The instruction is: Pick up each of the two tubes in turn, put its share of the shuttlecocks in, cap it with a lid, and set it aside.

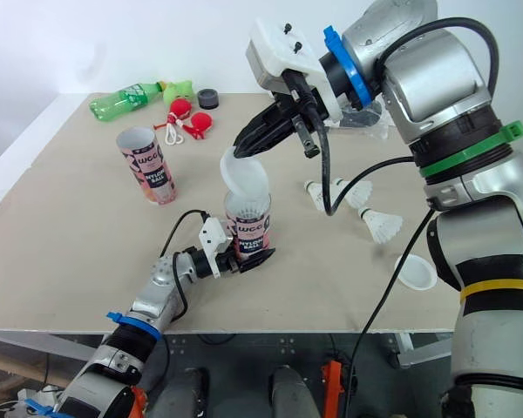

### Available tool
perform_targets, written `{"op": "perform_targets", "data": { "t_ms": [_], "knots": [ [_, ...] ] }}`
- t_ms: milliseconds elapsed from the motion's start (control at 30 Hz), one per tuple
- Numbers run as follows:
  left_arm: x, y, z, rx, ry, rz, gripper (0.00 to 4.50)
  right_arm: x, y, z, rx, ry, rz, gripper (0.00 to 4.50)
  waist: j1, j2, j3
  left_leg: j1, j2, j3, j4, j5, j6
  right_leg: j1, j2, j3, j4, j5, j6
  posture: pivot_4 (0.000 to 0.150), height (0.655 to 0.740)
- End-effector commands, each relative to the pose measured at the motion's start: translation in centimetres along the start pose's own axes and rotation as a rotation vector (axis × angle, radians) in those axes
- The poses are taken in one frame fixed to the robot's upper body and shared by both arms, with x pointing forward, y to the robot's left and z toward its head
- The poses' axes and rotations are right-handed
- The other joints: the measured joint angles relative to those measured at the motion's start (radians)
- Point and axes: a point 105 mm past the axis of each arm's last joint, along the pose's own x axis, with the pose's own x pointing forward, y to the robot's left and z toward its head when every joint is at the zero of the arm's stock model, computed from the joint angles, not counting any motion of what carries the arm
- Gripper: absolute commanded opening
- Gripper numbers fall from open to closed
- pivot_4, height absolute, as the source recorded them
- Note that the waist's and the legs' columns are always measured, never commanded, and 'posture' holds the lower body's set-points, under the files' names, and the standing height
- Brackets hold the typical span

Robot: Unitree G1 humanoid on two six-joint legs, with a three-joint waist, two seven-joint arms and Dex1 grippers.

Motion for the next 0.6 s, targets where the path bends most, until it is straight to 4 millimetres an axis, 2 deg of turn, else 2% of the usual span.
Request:
{"op": "perform_targets", "data": {
  "t_ms": [33, 333, 600],
  "knots": [
    [-0.2, -0.7, -1.7, -0.027, 0.065, -0.019, 3.41, 0.5, -0.3, 0.4, -0.089, 0.058, 0.034, 0.03, 0.0, 0.0, 0.0, 0.0, 0.0, 0.0, 0.0, 0.0, 0.0, 0.0, 0.0, 0.0, 0.0, 0.0, 0.0, 0.15, 0.74],
    [-0.3, -0.9, -1.8, -0.026, 0.07, -0.018, 3.41, 1.9, -0.1, -2.5, -0.12, 0.182, 0.071, 0.03, -0.001, 0.0, 0.0, 0.0, 0.0, 0.0, 0.0, 0.0, 0.0, 0.0, 0.0, 0.0, 0.0, 0.001, 0.001, 0.15, 0.74],
    [-0.3, -1.1, -1.9, -0.03, 0.071, -0.021, 3.41, 2.1, 0.2, -3.5, -0.11, 0.203, 0.089, 0.03, -0.001, 0.0, 0.0, 0.0, 0.0, 0.0, -0.001, 0.0, 0.0, 0.0, 0.0, 0.0, 0.0, 0.0, 0.002, 0.15, 0.74]
  ]
}}
